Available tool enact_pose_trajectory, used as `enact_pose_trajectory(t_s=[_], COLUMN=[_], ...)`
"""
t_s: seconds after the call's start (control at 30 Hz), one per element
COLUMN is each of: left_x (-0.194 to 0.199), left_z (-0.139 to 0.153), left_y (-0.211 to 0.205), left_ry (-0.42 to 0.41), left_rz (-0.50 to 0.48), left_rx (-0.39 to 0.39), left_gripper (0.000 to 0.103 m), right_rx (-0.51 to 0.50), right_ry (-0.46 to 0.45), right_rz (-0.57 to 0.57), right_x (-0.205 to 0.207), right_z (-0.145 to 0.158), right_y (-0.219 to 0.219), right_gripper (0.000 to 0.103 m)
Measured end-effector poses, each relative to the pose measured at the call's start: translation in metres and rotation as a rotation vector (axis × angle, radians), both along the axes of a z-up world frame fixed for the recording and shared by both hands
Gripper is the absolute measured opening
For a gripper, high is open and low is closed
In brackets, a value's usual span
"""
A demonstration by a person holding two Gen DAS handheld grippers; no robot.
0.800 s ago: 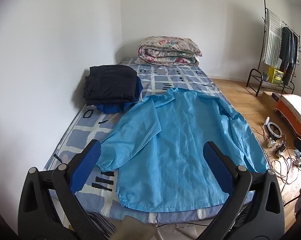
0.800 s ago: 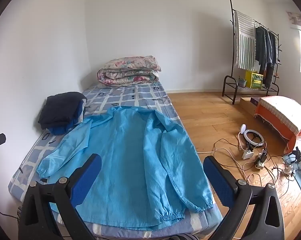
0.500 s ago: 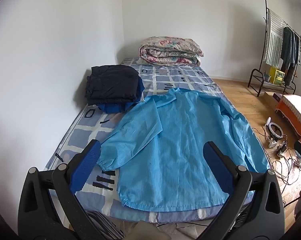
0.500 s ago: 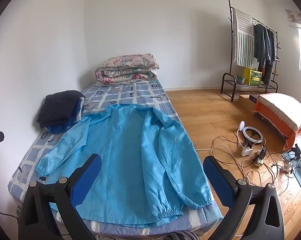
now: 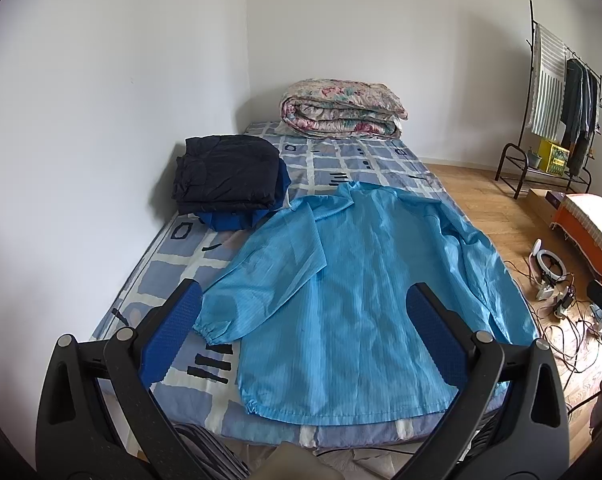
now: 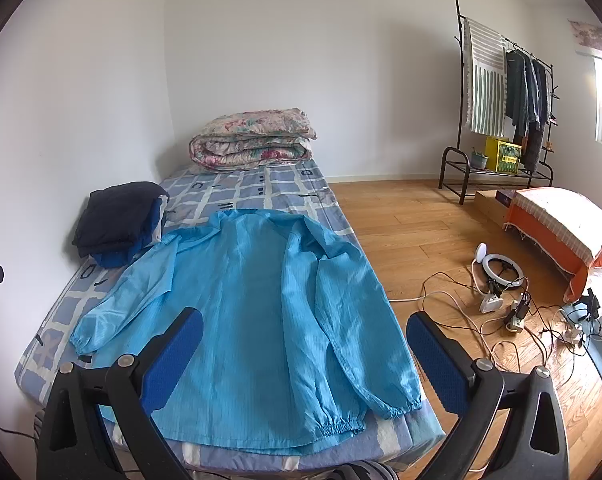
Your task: Fold large clothes
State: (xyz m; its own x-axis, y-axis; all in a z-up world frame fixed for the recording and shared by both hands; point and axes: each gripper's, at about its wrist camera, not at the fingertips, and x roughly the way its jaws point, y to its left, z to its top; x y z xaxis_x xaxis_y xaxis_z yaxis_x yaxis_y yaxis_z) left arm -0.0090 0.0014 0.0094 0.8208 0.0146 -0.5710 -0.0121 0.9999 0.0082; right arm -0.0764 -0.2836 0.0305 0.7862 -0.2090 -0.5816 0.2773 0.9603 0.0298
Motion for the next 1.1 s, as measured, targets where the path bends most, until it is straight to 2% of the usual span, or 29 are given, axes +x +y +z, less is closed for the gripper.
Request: enact_pose_trajectory(t_s=[0.77, 1.1], left_x=[0.006, 0.002], left_z=[0.013, 0.009], left_y=[0.011, 0.014], left_ry=[-0.015, -0.017], left_rz=[0.014, 0.014], left_rx=[-0.011, -0.011], left_gripper=[0.103, 0.103], right_rx=[-0.007, 0.006], right_ry=[-0.005, -0.003], right_rz=[0.001, -0.013], right_x=[0.003, 0.002], right_z=[0.010, 0.007], right_y=[0.008, 0.002], right_gripper=[0.103, 0.103])
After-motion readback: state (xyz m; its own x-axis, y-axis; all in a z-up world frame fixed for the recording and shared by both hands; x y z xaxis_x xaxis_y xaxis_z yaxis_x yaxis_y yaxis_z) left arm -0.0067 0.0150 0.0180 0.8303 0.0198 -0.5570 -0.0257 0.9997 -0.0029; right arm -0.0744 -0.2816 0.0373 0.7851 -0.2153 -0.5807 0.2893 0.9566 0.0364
